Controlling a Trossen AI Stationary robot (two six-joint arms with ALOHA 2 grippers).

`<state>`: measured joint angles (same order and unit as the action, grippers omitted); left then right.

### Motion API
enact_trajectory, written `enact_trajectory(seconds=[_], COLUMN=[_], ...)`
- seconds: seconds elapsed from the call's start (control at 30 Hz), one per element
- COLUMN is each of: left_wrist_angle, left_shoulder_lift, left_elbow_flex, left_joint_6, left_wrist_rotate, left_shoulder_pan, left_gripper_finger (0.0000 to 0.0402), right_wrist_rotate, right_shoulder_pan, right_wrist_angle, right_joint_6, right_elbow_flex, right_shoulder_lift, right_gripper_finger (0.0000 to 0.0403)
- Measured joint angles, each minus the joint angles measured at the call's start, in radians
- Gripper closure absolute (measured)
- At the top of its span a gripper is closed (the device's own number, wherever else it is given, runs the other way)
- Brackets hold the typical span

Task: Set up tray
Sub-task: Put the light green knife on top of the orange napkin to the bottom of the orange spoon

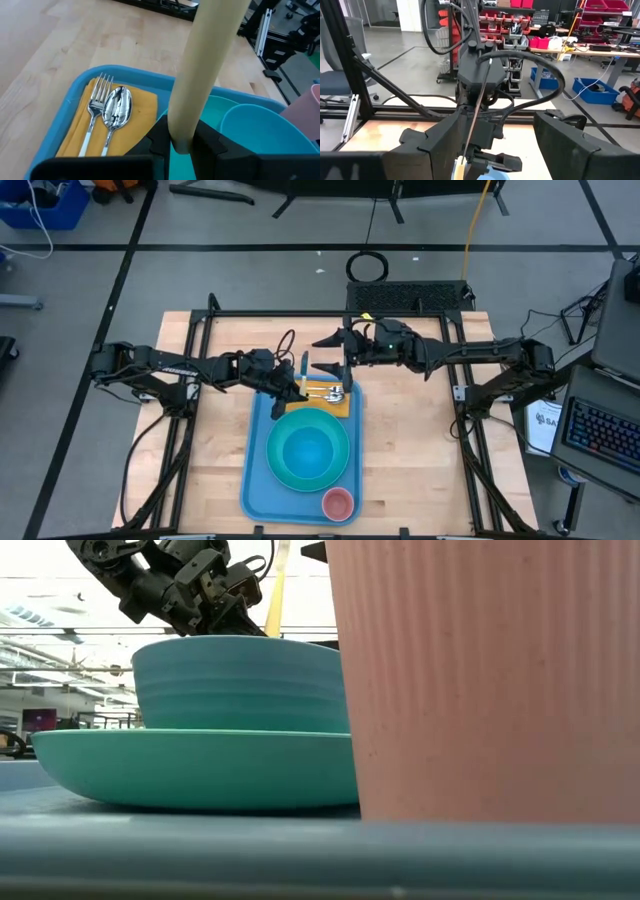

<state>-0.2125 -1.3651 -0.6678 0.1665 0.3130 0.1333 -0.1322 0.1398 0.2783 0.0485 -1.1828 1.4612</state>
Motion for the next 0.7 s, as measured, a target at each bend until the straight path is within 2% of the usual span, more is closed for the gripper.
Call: enact_trajectory(seconds=[0.2, 0.43, 0.7], left_wrist_angle=[0.0, 0.0, -0.001], left_shoulder_lift=[0.0, 0.0, 0.0], left_elbow_flex=[0.0, 0.0, 0.0], left_joint_6=[0.0, -0.001, -0.006], left_wrist_rotate=[0.0, 0.0, -0.001], left_shoulder_pan=[0.0, 0.0, 0.0], left_gripper_finger=[0.0353, 0.0353, 0.0353], right_wrist_rotate=[-0.003, -0.086, -0.05], right_shoulder_pan=[-0.004, -0.027, -0.035], right_wrist_angle=[0.008, -0.007, 0.006], right_joint_6=[0.02, 0.018, 0.0], right_elbow_flex=[0.0, 0.0, 0.0], right_shoulder_lift=[0.0, 0.0, 0.0], right_gripper_finger=[0.016, 0.016, 0.0159])
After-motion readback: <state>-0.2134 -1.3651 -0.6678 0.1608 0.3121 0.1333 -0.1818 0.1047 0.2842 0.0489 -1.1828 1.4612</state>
